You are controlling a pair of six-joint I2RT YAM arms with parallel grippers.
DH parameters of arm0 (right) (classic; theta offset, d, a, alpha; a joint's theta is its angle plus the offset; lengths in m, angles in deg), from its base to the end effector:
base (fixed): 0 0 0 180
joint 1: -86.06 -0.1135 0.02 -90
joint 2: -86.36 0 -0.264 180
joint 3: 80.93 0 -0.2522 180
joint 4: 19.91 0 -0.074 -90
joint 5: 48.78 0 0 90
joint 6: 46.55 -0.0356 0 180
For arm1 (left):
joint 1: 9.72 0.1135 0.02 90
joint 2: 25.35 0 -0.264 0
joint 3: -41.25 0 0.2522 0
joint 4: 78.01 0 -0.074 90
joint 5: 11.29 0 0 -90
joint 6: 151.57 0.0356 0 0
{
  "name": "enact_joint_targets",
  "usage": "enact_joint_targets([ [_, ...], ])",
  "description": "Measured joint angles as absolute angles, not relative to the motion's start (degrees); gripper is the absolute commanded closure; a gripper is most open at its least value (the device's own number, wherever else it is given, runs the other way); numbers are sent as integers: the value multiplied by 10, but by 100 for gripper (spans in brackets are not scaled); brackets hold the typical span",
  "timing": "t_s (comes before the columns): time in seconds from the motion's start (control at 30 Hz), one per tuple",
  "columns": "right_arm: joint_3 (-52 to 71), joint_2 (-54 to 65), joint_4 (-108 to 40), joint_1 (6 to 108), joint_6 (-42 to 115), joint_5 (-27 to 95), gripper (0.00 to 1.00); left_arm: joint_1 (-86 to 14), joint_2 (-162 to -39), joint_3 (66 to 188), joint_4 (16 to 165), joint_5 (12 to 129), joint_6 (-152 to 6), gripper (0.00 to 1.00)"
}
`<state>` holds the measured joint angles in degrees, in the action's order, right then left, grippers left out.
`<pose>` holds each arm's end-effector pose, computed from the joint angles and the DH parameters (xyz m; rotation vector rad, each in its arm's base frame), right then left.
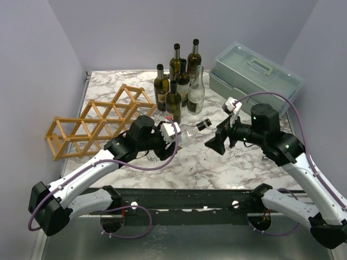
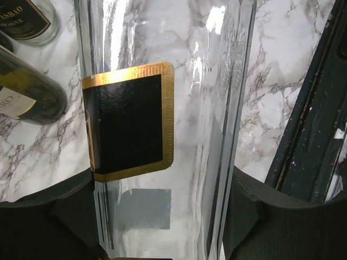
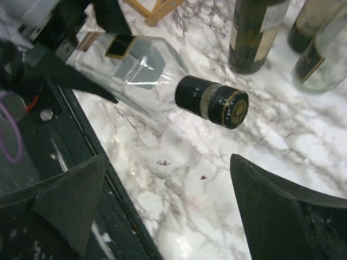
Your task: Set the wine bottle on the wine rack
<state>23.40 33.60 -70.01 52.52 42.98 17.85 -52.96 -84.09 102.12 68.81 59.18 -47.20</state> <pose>0.1484 0.1153 0.3731 -0.8431 1.9177 0.7821 0.1573 -0.1643 0.2931 1.2123 1.7732 -0.6575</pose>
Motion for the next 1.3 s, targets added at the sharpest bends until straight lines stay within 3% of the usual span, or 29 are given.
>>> enact_joint_targets([
  [0.23, 225, 391, -767, 524, 698, 112, 0, -530, -852, 1021, 687, 557, -477, 100],
  [0.5, 129, 280, -819, 523, 863, 74, 0, -542, -860, 1022, 687, 542, -482, 100],
  [1.3, 85, 99, -875, 505, 886, 10, 0, -567, -864, 1028, 666, 529, -504, 100],
])
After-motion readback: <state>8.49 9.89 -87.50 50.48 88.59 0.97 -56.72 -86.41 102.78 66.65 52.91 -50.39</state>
